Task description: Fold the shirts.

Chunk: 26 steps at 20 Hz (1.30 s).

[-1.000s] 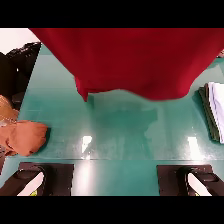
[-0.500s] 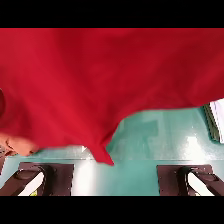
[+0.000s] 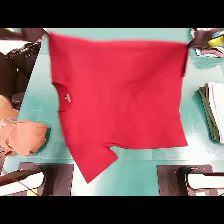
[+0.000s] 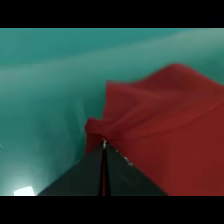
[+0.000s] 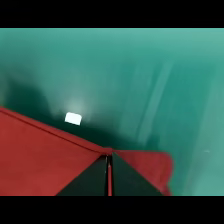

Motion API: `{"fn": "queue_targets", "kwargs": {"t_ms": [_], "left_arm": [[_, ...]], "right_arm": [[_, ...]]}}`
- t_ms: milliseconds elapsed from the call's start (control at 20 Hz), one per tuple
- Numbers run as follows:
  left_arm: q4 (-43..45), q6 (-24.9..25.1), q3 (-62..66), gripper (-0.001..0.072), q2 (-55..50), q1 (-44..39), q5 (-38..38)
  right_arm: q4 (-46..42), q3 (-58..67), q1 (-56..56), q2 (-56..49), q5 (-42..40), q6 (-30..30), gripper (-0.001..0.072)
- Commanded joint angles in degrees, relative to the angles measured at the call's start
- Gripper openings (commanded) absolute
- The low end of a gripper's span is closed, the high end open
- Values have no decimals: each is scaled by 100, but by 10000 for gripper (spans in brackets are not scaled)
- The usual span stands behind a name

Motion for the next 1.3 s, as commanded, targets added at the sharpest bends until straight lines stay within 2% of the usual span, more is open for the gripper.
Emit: {"fn": "queue_targets", "kwargs": {"t_ms": [0,200,300,350,400,450,500,650,750,850,950,1150,1250], "left_arm": [[155,-11,-267,26,-1290,4,361],[151,-9,-267,26,-1991,2,1543],[151,-20,-267,27,-2090,2,1899],[151,-31,-267,70,-2092,4,1919],[151,-55,-258,331,-2074,4,1882],[157,-129,-216,544,-2050,37,1700],[157,-199,-79,537,-2048,96,1333],[72,-457,376,537,-2004,501,-334],[-20,-457,260,537,-1803,815,-1064],[-17,-457,-260,537,-1458,1012,-1488],[-15,-448,-1182,537,-929,1045,-1502],[-90,-382,-3512,538,341,1027,-935],[-114,-170,-4487,538,772,1025,-905]], "right_arm": [[42,9,81,-1174,-658,7,12],[50,9,83,-1788,-1506,7,12],[92,9,83,-1919,-1727,7,14],[94,9,81,-1943,-1797,4,17],[92,9,81,-1943,-1827,4,134],[94,9,55,-1912,-1794,4,349],[94,9,-2,-1858,-1674,4,377],[92,7,-197,-1506,-640,-190,375],[96,2,-341,-1263,278,-439,374],[118,-131,-424,-986,1073,-660,374],[437,-837,-514,-457,1047,-737,374],[870,-2879,-647,883,348,-809,374],[914,-3781,-713,1475,0,-813,374]]}}
